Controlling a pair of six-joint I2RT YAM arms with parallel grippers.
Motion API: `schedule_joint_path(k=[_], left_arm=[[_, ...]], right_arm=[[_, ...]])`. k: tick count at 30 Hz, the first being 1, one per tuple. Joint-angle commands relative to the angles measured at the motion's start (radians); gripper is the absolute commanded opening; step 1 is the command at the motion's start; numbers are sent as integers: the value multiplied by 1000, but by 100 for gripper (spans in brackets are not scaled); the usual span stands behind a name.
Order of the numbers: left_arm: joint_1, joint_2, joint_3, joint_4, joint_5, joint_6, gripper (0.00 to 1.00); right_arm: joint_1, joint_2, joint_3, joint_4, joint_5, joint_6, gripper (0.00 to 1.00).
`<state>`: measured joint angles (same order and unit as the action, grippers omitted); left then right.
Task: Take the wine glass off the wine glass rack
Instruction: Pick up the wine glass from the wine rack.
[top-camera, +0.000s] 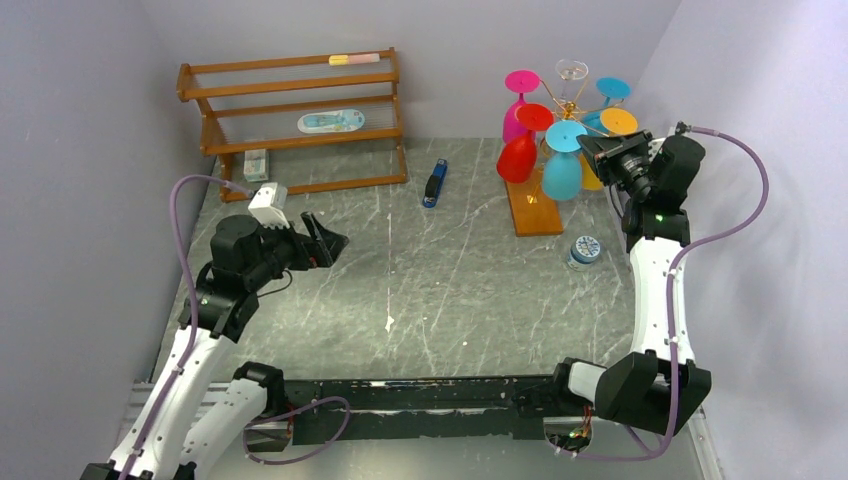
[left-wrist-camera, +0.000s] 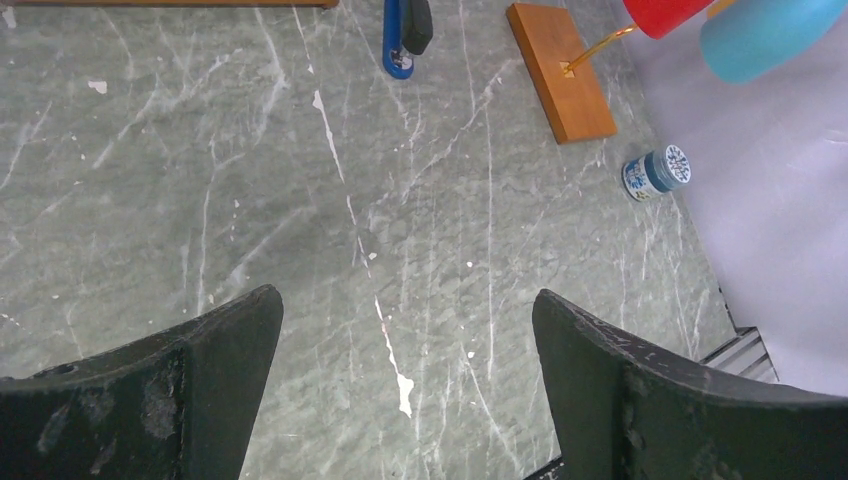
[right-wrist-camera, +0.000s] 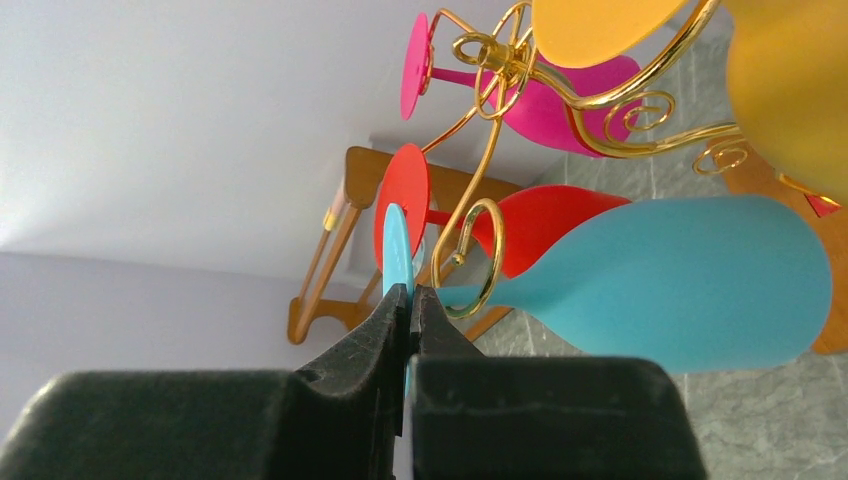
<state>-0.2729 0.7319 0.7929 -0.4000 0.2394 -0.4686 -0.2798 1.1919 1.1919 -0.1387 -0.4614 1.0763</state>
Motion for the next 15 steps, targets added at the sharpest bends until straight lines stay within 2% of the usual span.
schedule_joint_path(k=[1,7,10,15], left_arm=[[-3,5,-8,9,35,13,100],[-3,6,-22,94,124,-54,100],[-2,6,-2,65,108,-37,100],[-2,-14,16,25,50,-4,100]], right_arm=[[-3,-23,-20,19,-31,5,0],[-3,-12,-32,39,-6,-13,0],[-4,9,13,7,12,-28,0],[-3,34,17,69,-9,57,0]])
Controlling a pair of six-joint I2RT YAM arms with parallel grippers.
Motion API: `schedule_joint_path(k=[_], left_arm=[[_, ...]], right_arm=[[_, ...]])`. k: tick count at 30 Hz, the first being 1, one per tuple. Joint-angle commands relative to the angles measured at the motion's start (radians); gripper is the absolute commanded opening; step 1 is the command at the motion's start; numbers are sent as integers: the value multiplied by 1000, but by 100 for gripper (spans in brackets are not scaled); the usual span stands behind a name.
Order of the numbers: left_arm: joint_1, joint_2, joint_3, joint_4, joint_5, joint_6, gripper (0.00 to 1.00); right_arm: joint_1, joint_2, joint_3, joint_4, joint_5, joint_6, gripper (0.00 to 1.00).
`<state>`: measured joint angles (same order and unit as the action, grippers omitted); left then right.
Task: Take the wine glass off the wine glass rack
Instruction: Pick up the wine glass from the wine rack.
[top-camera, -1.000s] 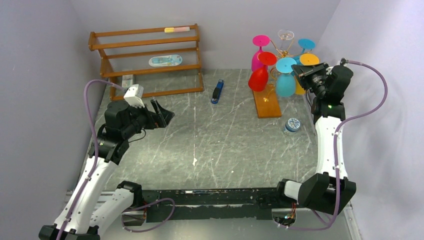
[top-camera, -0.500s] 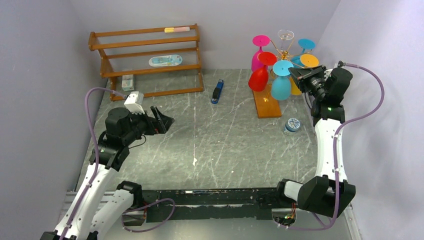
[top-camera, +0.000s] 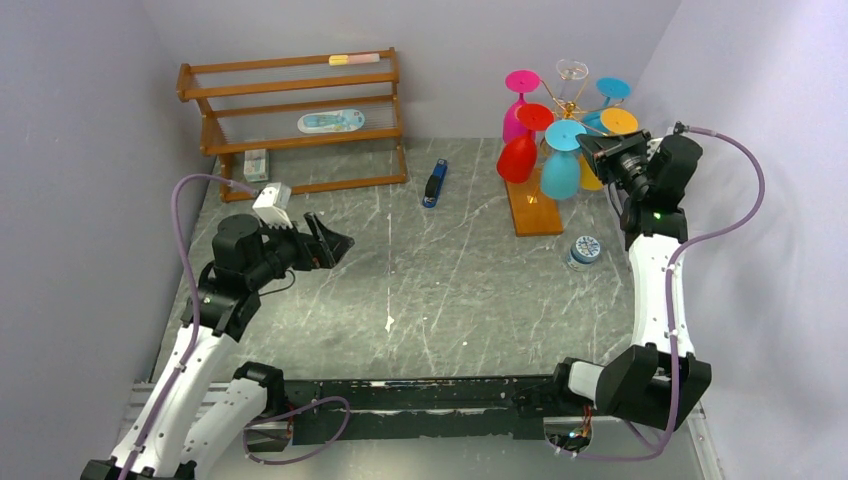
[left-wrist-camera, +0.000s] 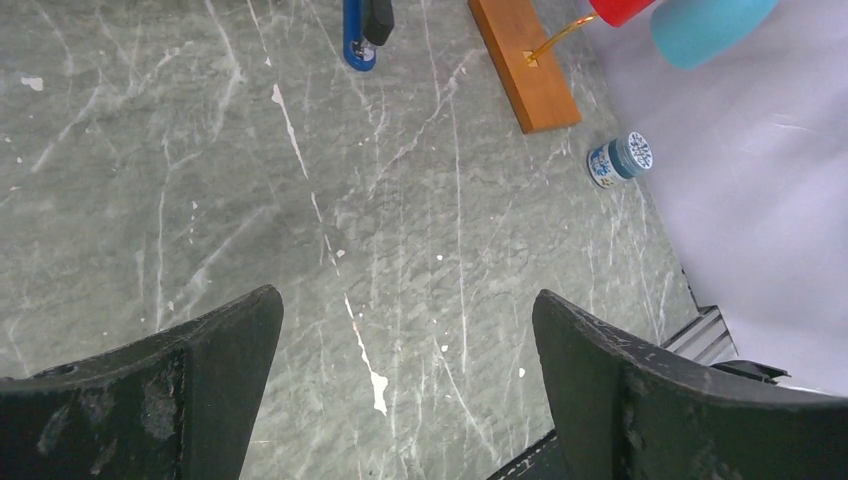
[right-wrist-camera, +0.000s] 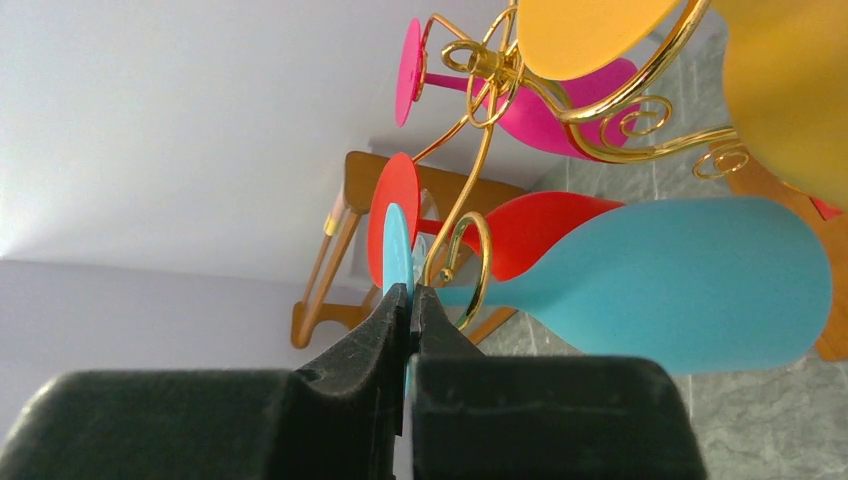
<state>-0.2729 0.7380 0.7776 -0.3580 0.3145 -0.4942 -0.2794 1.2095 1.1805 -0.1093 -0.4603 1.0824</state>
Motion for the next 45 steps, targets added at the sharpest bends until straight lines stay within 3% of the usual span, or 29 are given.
schedule_joint_path(k=[1,11,18,33,45], left_arm=[[-3,-19,39,-27,-32,30,100],[-3,-26,58,-54,-64,34,100],[-3,-19,70,-63,-87,45,100],[-3,-22,88,-94,-114,62,100],[-3,-15,103,-105,-114,67,100]], right_arm=[[-4,15,28,42,-1,58,0],[-1,14,42,18,78,62,0],[14,-11,-39,116,129,226,0],[58,12,8,70,220,195,0],[170,1,-18,56,435,245,0]])
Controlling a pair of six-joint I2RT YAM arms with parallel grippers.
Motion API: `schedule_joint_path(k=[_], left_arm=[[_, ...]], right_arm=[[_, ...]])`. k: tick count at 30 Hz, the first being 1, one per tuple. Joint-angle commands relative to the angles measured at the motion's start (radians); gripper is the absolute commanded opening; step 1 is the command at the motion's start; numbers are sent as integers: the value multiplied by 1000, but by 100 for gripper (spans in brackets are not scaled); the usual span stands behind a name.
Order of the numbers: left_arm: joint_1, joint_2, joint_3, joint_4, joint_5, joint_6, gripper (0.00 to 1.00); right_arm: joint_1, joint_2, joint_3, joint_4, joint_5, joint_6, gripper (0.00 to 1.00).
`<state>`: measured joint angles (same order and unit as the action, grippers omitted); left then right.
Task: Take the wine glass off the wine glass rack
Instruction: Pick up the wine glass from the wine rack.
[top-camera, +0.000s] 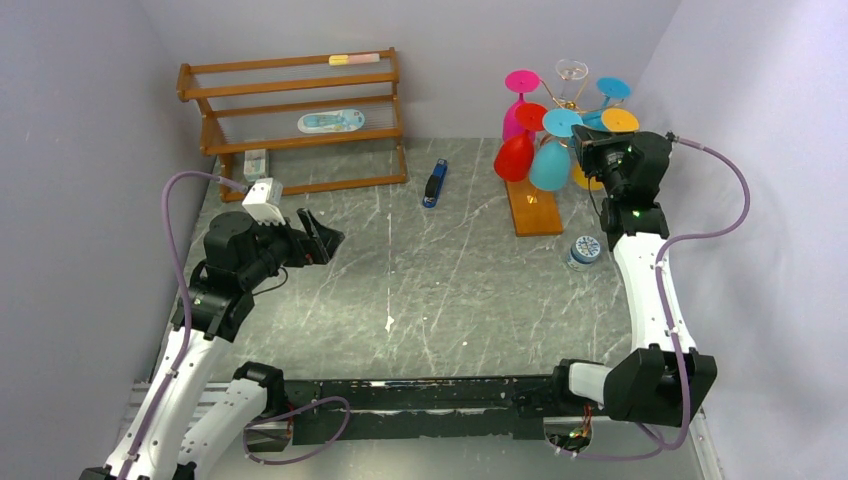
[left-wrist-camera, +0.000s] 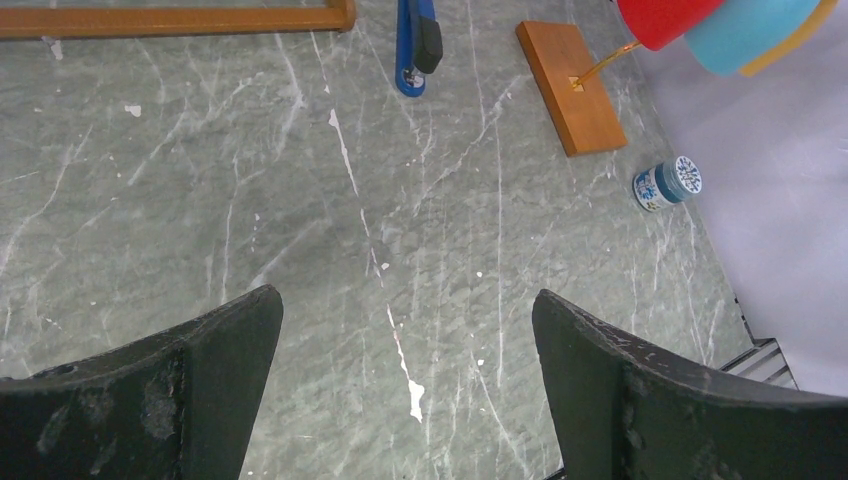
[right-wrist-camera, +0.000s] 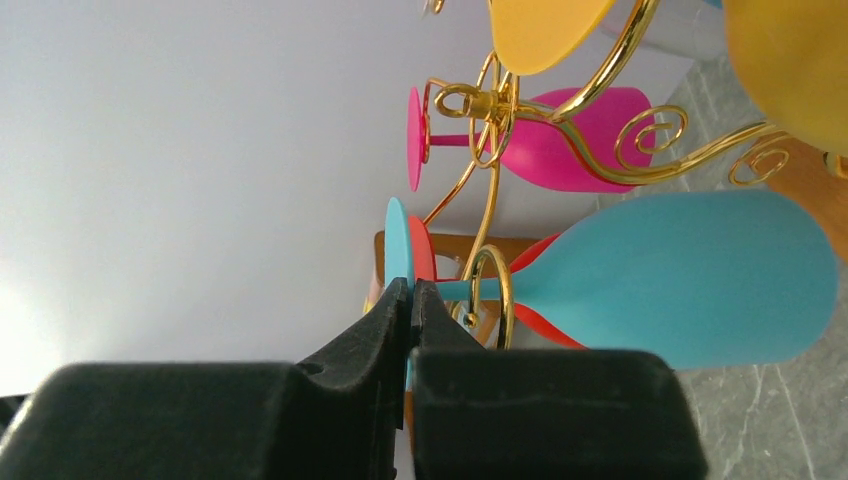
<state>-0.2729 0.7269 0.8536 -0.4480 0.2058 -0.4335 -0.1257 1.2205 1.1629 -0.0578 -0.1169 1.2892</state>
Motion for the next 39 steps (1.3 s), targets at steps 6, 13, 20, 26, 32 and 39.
schedule_joint_path(k=[6,13,20,26,32,39], left_arm=[[-3,-7,12,-1,5,-10,100],[-3,9,16,12,29,-19,100],[-3,16,18,15,27,-19,100],[-3,11,22,6,16,-12,100],[-3,24,26,9,18,-4,100],[-3,25,15,25,31,-13,100]], right_arm=[[17,-21,16,-28,167,41,0],[16,-8,16,-30,183,47,0],[14,-10,28,-42,215,44,0],[-1,-28,23,-66,236,52,0],[-31,-50,-7,-33,198,71,0],[-37,-99,-13,-66,220,74,0]])
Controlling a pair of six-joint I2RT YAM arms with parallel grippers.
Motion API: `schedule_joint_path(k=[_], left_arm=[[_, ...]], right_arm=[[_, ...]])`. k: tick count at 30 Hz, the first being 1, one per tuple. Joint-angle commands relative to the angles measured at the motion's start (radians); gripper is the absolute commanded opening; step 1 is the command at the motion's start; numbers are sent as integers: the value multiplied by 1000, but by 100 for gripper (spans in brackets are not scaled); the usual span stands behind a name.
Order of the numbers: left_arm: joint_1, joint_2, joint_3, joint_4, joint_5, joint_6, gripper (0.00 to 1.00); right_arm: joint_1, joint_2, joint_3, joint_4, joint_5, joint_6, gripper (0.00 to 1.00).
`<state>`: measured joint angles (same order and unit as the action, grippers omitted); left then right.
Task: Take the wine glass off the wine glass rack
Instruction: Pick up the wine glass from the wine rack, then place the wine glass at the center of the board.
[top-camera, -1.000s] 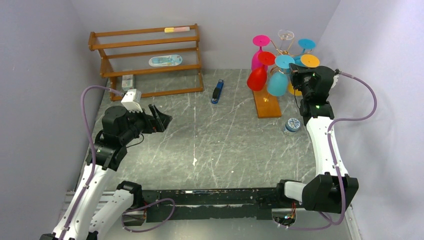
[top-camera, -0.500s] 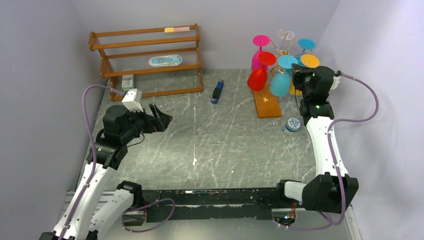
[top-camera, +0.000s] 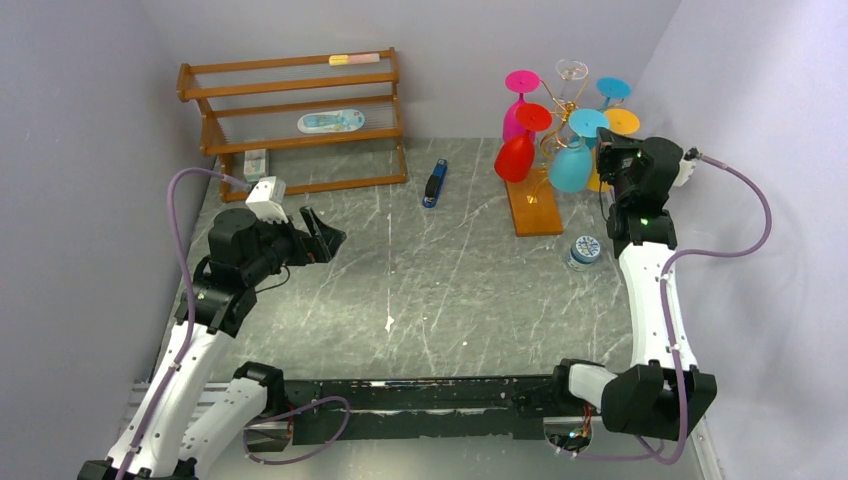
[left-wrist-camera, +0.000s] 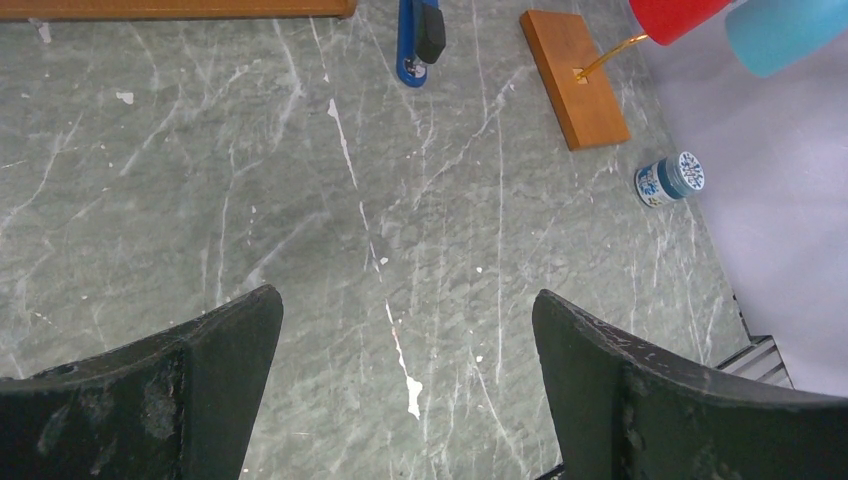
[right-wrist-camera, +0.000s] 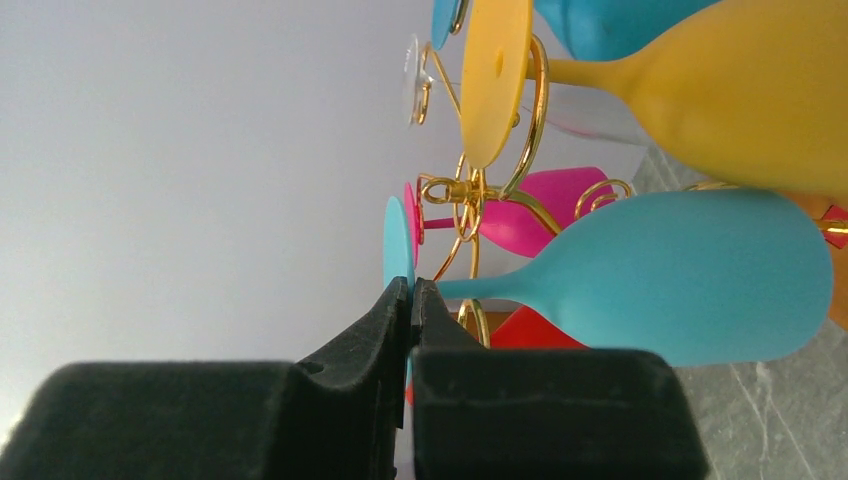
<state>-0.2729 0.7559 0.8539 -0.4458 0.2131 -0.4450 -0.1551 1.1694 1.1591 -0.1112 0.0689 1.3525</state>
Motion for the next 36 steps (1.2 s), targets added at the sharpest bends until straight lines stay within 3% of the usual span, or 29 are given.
schedule_joint_path(k=[1,13,18,24,32,36], left_arm=[[-3,-4,17,21,23,0,100],[-3,-5,34,-2,16,15,100],[-3,-13,36,-11,23,22,100],[-3,-12,44,-23,9,14,100],[-3,-31,22,-15,-10,1,100],[-3,-13,36,-17,4,0,100]], right_arm=[[-8,-58,-11,-21,39,8,0],[-9,-163,-58,-74,68,-45,0],[-9,-198,-77,-88,-6,-77,0],[17,-262,-77,-184,-17,-219,0],[52,-407,-150,-234,-219,-395,0],[98,-409,-155,-177,-479,-590,0]])
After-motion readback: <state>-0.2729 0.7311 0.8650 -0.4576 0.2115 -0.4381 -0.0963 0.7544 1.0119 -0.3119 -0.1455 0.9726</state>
